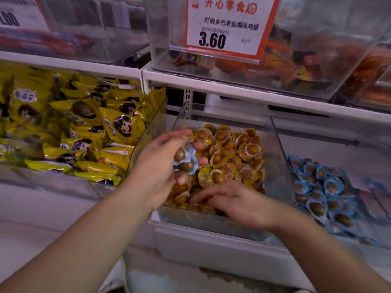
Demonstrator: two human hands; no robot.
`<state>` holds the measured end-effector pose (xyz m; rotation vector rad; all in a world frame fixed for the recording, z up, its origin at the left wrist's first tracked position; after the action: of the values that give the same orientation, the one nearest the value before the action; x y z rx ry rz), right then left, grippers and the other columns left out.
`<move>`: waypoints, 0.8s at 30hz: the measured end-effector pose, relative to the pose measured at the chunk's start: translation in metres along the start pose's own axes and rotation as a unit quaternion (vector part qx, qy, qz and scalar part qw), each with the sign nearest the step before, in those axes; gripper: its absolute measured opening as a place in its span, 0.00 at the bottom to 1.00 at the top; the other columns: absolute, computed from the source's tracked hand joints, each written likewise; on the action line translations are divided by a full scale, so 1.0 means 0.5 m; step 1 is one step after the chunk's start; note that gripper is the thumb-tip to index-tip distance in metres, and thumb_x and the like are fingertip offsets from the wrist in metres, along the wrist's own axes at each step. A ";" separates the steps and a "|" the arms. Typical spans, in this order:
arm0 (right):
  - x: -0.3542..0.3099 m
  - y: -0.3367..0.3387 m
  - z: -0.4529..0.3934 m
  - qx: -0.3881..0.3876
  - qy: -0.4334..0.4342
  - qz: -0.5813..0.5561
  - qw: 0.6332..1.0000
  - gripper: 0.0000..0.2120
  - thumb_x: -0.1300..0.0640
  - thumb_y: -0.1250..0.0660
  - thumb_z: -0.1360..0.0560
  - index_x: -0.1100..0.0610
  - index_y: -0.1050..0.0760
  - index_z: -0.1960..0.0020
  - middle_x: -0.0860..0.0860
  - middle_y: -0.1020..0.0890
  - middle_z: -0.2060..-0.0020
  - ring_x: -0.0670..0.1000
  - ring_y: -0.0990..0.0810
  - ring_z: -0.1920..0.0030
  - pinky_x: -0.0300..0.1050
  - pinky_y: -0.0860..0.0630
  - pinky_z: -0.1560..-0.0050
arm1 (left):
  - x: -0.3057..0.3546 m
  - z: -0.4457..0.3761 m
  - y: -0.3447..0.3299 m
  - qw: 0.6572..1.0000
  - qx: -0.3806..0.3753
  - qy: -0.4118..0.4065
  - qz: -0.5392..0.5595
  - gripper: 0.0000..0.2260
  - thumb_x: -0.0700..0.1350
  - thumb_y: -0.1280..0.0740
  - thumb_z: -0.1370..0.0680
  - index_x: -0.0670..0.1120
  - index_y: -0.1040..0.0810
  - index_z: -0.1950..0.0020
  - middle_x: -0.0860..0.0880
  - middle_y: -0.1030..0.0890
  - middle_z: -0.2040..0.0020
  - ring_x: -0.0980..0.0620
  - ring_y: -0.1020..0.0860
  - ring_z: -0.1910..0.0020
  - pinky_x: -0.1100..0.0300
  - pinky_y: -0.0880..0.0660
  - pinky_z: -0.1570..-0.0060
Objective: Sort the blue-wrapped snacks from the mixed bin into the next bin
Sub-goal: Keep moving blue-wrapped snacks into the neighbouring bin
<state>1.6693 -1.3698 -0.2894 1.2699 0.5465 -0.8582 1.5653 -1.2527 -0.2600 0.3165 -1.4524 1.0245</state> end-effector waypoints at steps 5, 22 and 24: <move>-0.002 -0.006 -0.024 -0.025 0.015 0.166 0.986 0.14 0.59 0.41 0.19 0.52 0.17 0.43 0.48 0.16 0.45 0.43 0.23 0.46 0.39 0.27 0.38 | -0.005 -0.002 -0.003 0.999 -0.014 -0.017 -0.028 0.08 0.41 0.39 0.17 0.45 0.21 0.43 0.45 0.15 0.57 0.42 0.15 0.62 0.66 0.37 0.83; 0.061 0.016 -0.022 0.030 -0.067 0.203 0.976 0.19 0.35 0.31 0.28 0.41 0.25 0.41 0.36 0.23 0.53 0.39 0.25 0.53 0.35 0.28 0.56 | -0.018 -0.014 0.001 0.997 -0.029 -0.033 -0.070 0.08 0.41 0.38 0.18 0.47 0.21 0.42 0.44 0.15 0.53 0.40 0.15 0.58 0.64 0.35 0.82; 0.065 0.014 -0.030 0.018 -0.057 0.208 0.976 0.24 0.37 0.29 0.29 0.43 0.26 0.36 0.39 0.21 0.44 0.44 0.23 0.45 0.41 0.24 0.47 | -0.020 -0.016 0.000 0.996 -0.026 -0.036 -0.074 0.08 0.40 0.38 0.18 0.47 0.21 0.42 0.44 0.15 0.53 0.40 0.15 0.57 0.63 0.35 0.82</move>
<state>1.6955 -1.3632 -0.3136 1.2981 0.1613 -0.5855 1.5725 -1.2508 -0.2702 0.4200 -1.4957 0.8624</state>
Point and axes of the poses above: each hand's wrist, its own z-axis away from the middle knuckle, its own y-axis out of the back of the hand, x = y × z, the point moved 4 cm from there along -z, towards the middle knuckle
